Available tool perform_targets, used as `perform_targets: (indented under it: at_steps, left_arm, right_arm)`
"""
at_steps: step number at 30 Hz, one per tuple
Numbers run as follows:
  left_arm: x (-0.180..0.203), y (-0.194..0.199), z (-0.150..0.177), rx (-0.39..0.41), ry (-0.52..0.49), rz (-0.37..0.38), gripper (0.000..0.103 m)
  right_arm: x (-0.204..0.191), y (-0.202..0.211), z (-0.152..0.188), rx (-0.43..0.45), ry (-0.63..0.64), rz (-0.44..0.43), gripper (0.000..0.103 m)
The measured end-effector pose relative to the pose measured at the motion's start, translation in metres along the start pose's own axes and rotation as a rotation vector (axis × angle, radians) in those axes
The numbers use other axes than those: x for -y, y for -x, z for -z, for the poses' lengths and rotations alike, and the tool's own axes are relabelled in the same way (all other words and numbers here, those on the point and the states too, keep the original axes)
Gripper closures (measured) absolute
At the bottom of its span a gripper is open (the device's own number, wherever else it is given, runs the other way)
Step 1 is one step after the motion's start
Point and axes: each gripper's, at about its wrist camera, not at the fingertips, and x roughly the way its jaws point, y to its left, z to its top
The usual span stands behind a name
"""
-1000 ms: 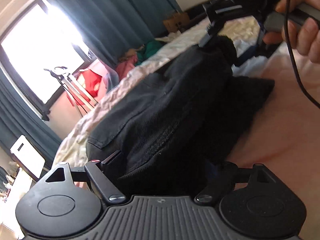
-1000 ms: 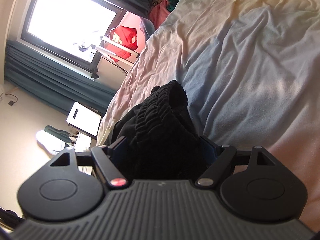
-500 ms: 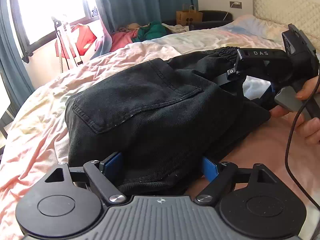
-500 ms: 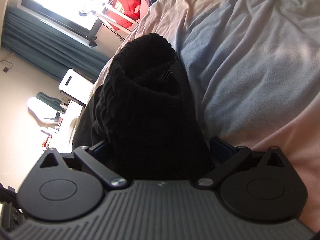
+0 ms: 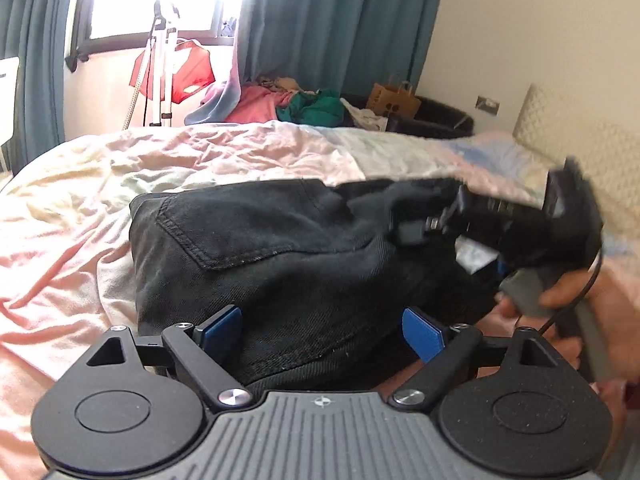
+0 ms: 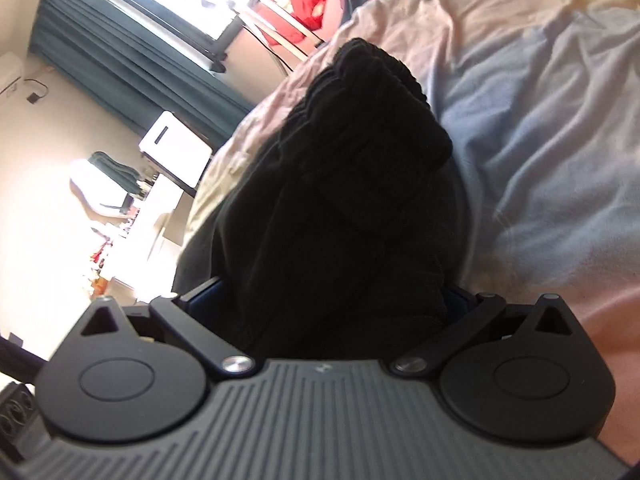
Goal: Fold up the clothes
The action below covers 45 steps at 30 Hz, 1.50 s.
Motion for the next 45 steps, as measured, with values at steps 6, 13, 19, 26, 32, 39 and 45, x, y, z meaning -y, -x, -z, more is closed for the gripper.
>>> perform_targets:
  at_steps: [6, 13, 19, 26, 32, 39, 45]
  left_arm:
    - [-0.041, 0.006, -0.01, 0.036, 0.245, 0.083, 0.0]
    - [-0.085, -0.033, 0.003, -0.031, 0.49, 0.127, 0.004]
    - [-0.123, -0.066, 0.014, -0.089, 0.699, 0.165, 0.006]
    - [-0.122, -0.058, 0.014, -0.055, 0.639, 0.159, 0.028]
    - [-0.103, -0.039, 0.009, -0.004, 0.566, 0.142, 0.047]
    - [-0.066, -0.02, -0.049, 0.016, 0.51, 0.168, 0.057]
    - [0.011, -0.056, -0.136, 0.008, 0.411, 0.208, 0.057]
  right_arm:
    - [-0.005, 0.005, 0.005, -0.001, 0.061, 0.085, 0.033]
    - [-0.013, 0.019, 0.009, 0.065, 0.092, 0.071, 0.056]
    - [-0.023, 0.031, 0.004, 0.145, 0.128, -0.005, 0.065]
    - [-0.031, 0.035, -0.004, 0.17, 0.157, -0.049, 0.069]
    - [-0.033, 0.039, -0.007, 0.187, 0.148, -0.058, 0.07]
    - [-0.045, 0.074, -0.029, 0.284, 0.156, -0.138, 0.073]
    - [-0.028, 0.134, -0.078, 0.46, 0.075, -0.179, 0.074]
